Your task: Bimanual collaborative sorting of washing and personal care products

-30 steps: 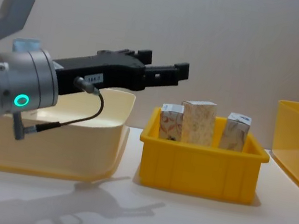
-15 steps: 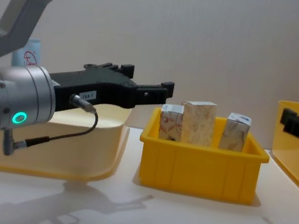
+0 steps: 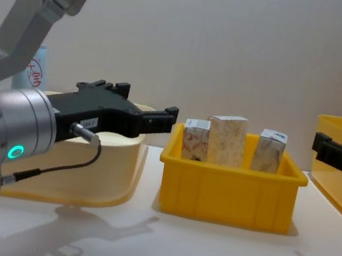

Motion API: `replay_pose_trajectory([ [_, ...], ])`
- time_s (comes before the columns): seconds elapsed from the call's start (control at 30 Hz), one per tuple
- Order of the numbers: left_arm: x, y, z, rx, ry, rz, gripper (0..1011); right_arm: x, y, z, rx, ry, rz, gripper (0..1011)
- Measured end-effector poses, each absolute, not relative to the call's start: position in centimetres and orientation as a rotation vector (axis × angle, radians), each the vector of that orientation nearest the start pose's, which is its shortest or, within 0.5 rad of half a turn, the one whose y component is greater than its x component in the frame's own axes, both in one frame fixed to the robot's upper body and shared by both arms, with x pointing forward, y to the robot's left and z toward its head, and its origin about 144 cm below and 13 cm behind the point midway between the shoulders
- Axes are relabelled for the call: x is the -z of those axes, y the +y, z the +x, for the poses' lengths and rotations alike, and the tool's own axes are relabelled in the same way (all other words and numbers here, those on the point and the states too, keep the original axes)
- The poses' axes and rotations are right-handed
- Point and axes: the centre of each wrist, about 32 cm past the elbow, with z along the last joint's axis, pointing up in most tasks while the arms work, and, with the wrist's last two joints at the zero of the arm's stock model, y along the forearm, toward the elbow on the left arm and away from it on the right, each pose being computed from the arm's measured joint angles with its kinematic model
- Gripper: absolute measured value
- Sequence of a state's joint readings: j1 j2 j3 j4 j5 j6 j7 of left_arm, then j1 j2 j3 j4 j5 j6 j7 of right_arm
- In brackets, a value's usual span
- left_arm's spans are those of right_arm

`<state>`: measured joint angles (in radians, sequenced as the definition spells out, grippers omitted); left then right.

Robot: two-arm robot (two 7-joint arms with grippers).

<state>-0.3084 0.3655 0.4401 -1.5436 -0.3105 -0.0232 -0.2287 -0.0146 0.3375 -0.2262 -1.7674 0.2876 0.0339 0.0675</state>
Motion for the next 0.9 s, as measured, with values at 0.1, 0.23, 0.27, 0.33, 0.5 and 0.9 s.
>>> replay_pose_trajectory([
  [0.1, -120.9, 20.5, 51.2, -0.977, -0.212, 0.009, 1004, -118.9, -23.7, 44.3, 1.228, -0.075, 0.027, 1001],
  [0.23, -120.7, 20.3, 50.6, -1.018, -0.225, 0.025, 1003, -118.9, -23.7, 44.3, 1.229, -0.075, 0.027, 1001],
  [0.27, -120.7, 20.3, 50.5, -1.026, -0.228, 0.028, 1004, -118.9, -23.7, 44.3, 1.229, -0.075, 0.027, 1001],
  [0.33, -120.6, 20.2, 50.2, -1.051, -0.237, 0.038, 1003, -118.9, -23.7, 44.3, 1.229, -0.075, 0.027, 1001],
  [0.5, -120.5, 20.0, 49.5, -1.097, -0.256, 0.054, 1004, -118.9, -23.7, 44.4, 1.226, -0.075, 0.026, 1001],
  [0.9, -120.4, 19.8, 49.2, -1.123, -0.267, 0.062, 1003, -119.0, -23.6, 45.7, 1.223, -0.084, 0.002, 1001],
])
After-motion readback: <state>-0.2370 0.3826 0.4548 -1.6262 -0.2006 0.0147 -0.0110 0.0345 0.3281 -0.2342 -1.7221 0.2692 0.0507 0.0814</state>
